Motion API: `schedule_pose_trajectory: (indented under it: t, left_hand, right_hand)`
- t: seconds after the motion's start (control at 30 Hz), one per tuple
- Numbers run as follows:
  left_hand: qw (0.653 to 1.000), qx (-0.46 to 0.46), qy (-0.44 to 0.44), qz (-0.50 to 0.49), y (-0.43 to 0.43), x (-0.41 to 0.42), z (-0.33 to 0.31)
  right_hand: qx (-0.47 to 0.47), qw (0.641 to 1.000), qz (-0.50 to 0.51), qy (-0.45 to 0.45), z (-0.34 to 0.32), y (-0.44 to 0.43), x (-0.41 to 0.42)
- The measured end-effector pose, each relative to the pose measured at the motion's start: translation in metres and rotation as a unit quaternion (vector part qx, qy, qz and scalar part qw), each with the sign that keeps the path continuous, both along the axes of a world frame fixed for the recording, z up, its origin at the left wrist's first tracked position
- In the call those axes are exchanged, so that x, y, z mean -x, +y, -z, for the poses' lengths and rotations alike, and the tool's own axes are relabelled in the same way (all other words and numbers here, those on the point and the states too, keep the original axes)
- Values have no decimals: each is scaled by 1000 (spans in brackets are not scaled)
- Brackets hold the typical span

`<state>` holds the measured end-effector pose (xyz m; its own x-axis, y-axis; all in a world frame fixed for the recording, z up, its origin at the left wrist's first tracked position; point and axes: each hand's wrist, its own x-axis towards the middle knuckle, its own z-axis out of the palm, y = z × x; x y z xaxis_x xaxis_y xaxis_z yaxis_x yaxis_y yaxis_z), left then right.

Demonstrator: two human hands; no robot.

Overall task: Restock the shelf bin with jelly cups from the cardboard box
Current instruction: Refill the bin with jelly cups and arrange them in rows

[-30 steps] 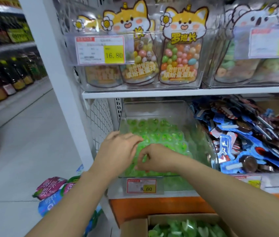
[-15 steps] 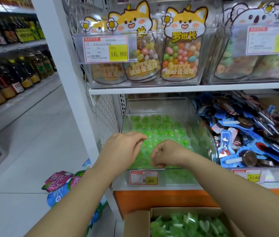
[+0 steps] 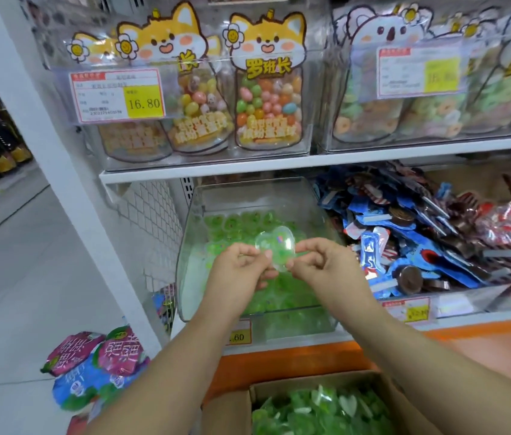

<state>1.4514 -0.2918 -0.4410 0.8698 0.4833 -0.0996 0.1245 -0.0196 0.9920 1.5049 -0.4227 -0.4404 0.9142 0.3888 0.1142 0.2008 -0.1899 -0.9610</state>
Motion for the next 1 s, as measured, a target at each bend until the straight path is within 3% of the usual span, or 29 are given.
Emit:
schedule_pose_trajectory:
  t: [0.1,0.17,0.27,0.37,0.43,0.63,1.0]
  left_hand:
    - [999,44,-2,-9,-3,-19,5]
    - [999,36,0,-17,5,-38,7]
    - [999,-17,22,-22,14,-75,7]
    - [990,-125,67,-22,15,-119,6]
    - [972,-210,102,-9,14,-143,7]
    - [966,-229,116,-42,13,-177,11]
    - [949,-287,132,-12,21,-192,32]
  right_hand:
    - [59,997,-12,-48,-6,-10,-11]
    - [176,972,-15,-156,-15,-22,-23]
    - [371,850,23,-373,-19,-36,-41]
    - [520,738,24,-430,-14,-38,-53]
    - [546,709,33,-445,-10,-38,-60]
    - [468,725,36,-505,-2,-44,-73]
    - [439,747,44,-497,6,-47,-76]
